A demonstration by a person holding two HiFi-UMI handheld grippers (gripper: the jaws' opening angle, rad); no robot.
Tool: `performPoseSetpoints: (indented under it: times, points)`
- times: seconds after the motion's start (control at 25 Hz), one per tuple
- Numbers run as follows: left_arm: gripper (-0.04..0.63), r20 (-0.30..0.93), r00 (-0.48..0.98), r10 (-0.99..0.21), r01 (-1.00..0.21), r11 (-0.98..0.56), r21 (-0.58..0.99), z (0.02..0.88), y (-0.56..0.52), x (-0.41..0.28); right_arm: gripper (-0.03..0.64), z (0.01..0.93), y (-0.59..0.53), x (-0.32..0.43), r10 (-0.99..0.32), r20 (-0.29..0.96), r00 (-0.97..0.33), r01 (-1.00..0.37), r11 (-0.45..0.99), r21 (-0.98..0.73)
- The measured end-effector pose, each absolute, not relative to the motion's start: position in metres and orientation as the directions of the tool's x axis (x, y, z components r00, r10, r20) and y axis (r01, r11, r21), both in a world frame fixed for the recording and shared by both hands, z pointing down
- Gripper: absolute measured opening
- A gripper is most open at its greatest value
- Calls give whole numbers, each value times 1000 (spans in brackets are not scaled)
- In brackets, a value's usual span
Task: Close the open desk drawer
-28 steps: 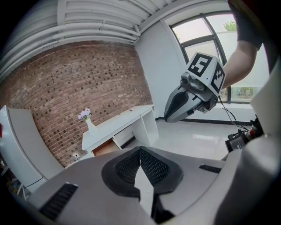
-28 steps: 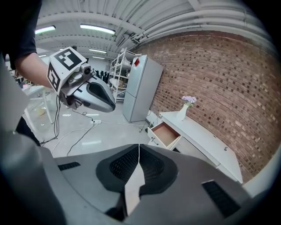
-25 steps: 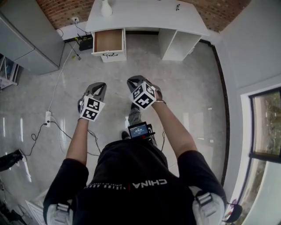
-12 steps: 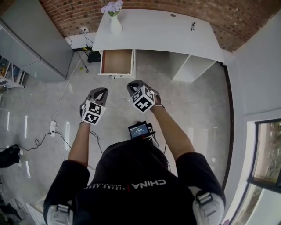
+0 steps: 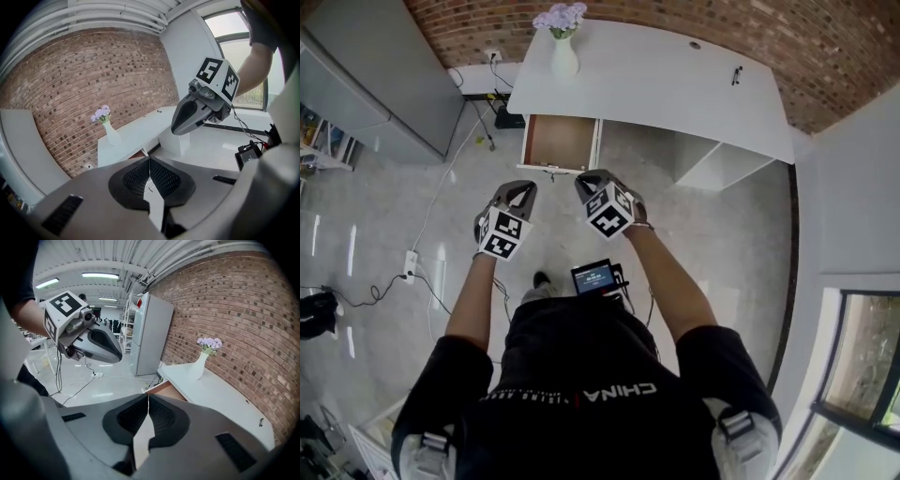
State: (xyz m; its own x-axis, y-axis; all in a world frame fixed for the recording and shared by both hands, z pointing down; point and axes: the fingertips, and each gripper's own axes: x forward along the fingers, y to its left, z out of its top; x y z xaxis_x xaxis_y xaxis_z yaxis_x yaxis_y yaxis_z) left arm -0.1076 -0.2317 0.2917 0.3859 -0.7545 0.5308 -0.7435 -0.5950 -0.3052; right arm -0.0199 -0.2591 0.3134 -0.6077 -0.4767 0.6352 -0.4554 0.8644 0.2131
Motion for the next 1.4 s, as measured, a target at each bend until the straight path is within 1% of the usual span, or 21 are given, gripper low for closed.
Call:
performPoseSetpoints:
  times: [0.32,0.76,1.16,1.4]
  points:
    - [14,515,423,-745,-708,-627,-326,281,-266,-139,17,297,-288,-44,-536,614,-580,-514,825,234]
    - [14,529,449,-720,-676,-661,-326,287,-283,-144,17,295,-305,-47,-569,610,-552,-551,798,245]
    - [14,539,452,-711,-679,-666,-309,295,-288,-143,17,304,-313,-49,-550,626,-553,-544,807,229]
    - [13,573,439,-692,-679,-673,-293,314,-302,-143,17,322,-330,-51,-512,645,-567,-521,829,201]
